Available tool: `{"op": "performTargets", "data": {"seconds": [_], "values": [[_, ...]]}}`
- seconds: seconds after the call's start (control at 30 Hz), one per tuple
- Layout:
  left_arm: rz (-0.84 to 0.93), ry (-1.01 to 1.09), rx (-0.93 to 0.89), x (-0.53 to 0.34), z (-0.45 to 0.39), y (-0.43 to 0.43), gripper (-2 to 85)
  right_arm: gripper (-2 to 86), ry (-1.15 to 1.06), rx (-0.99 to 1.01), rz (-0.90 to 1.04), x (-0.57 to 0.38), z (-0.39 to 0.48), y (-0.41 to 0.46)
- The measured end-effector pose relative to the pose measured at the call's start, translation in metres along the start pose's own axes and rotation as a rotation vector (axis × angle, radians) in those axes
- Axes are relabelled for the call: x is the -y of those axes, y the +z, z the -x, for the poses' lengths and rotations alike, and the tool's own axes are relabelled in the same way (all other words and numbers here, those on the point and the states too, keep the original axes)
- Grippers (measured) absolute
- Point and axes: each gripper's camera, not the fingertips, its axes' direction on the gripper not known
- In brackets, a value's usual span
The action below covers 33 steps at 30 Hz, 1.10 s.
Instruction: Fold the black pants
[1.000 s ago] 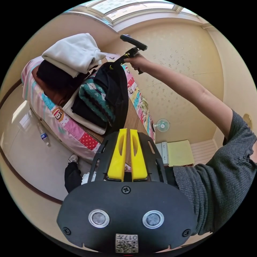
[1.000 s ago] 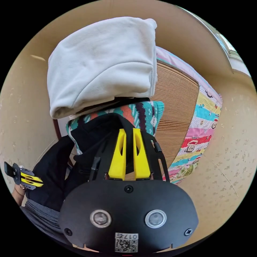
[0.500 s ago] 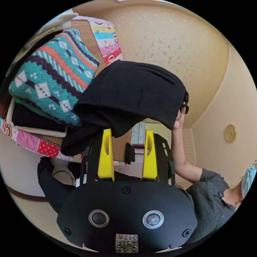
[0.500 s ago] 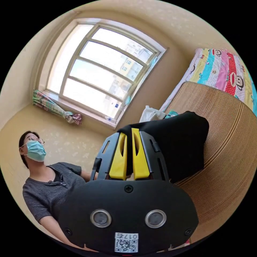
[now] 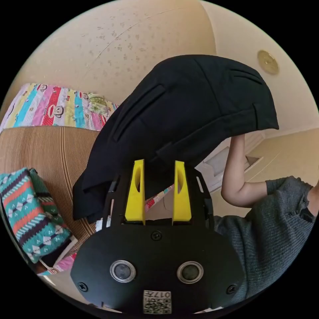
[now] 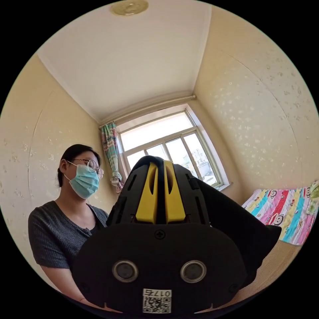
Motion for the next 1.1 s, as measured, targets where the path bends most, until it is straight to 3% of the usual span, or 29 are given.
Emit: {"op": "performTargets", "data": {"seconds": [0.13,0.37,0.6,0.67,0.73,0.8,0.87,0.93,1.03,1.1], "values": [[-0.039,0.191,-0.023,-0.022,-0.062,0.008,12.9,3.4,-0.068,-0.196,-0.071,0.030,0.070,-0.001],[-0.119,0.262,-0.022,-0.089,-0.100,0.024,12.7,3.1,-0.299,-0.463,-0.107,0.059,0.223,0.038],[-0.080,0.327,0.191,-0.142,-0.142,0.079,17.8,2.9,-0.349,-0.659,-0.161,0.094,0.332,0.084],[-0.149,0.417,0.264,-0.145,-0.176,0.087,18.0,2.8,-0.349,-0.759,-0.217,0.101,0.355,0.090],[-0.327,0.576,0.396,-0.154,-0.235,0.090,16.1,2.7,-0.380,-0.841,-0.261,0.108,0.375,0.091],[-0.500,0.656,0.513,-0.163,-0.276,0.088,6.3,2.7,-0.392,-0.874,-0.279,0.120,0.395,0.081],[-0.691,0.647,0.620,-0.167,-0.302,0.080,4.0,2.6,-0.362,-0.890,-0.281,0.131,0.406,0.061],[-0.848,0.628,0.486,-0.152,-0.314,0.051,3.8,2.5,-0.325,-0.910,-0.250,0.145,0.411,0.036],[-0.812,0.471,0.203,-0.093,-0.302,0.017,3.7,2.5,-0.288,-0.898,-0.128,0.163,0.405,-0.013],[-0.780,0.366,0.089,-0.058,-0.289,0.009,3.6,2.4,-0.237,-0.785,0.007,0.172,0.393,-0.059]]}}
